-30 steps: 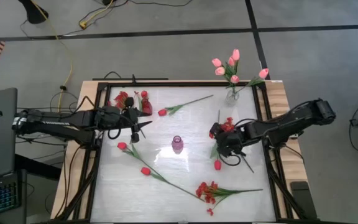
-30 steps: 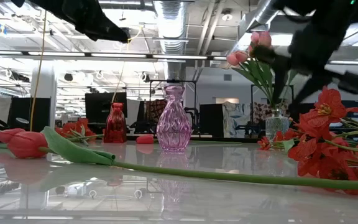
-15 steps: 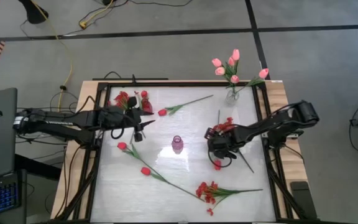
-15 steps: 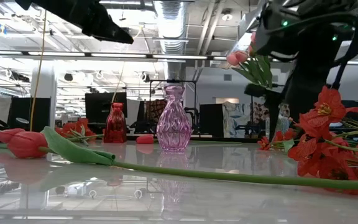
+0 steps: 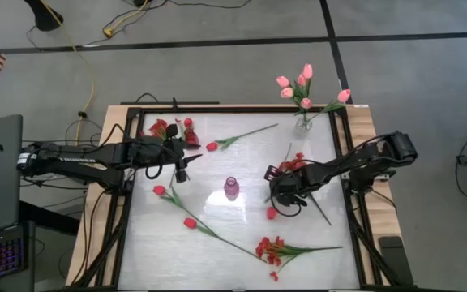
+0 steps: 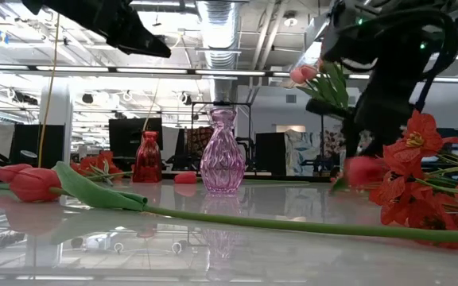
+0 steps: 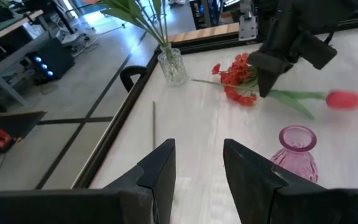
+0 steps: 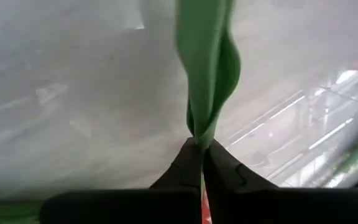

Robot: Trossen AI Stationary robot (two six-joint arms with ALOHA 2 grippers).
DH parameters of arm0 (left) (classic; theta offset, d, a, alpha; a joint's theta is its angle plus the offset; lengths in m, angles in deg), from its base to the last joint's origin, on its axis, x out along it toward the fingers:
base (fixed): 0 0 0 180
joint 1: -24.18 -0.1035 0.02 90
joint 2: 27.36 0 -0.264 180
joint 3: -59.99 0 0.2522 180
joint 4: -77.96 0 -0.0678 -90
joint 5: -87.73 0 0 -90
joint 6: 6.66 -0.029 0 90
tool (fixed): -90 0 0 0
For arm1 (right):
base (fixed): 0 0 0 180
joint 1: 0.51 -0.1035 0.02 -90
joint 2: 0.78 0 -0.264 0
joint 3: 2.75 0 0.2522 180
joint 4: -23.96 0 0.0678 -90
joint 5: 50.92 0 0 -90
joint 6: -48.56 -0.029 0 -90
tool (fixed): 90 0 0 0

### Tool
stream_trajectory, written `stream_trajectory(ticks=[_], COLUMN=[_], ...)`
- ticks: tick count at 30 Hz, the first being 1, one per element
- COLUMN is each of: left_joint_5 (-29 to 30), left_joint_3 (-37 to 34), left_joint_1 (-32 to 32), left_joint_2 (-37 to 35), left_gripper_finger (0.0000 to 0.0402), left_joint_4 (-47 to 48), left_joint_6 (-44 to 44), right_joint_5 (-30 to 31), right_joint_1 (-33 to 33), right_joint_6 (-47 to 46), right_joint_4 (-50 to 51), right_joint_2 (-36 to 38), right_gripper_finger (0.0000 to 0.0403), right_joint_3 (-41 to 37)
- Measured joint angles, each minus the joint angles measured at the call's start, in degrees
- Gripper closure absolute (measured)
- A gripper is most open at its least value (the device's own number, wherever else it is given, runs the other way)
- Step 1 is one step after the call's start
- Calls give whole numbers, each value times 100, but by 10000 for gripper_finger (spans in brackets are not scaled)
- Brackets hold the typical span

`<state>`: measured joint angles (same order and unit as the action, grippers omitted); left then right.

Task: Sort flowers into vase by color
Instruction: Put the red flower into the red vase

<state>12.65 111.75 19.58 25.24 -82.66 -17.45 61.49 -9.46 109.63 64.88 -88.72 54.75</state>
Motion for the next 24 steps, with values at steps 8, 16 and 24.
stream_trajectory(ticks=[8, 16, 24], left_joint_5=[-278, -1679, -2610], left_joint_3=[0, 2, 9], left_joint_1=[0, 1, 14], left_joint_2=[0, 109, 1204], left_gripper_finger=[278, 278, 278], left_joint_4=[-161, -1284, -3450], left_joint_6=[7, 164, 950], right_joint_5=[-603, -2558, -3393], right_joint_1=[75, 696, 1289], right_joint_6=[-619, -2569, -4840], right_joint_4=[-478, -2123, -4350], right_joint_2=[1365, 2898, 3057], right_gripper_finger=[373, 372, 372], right_joint_3=[1, 2, 15])
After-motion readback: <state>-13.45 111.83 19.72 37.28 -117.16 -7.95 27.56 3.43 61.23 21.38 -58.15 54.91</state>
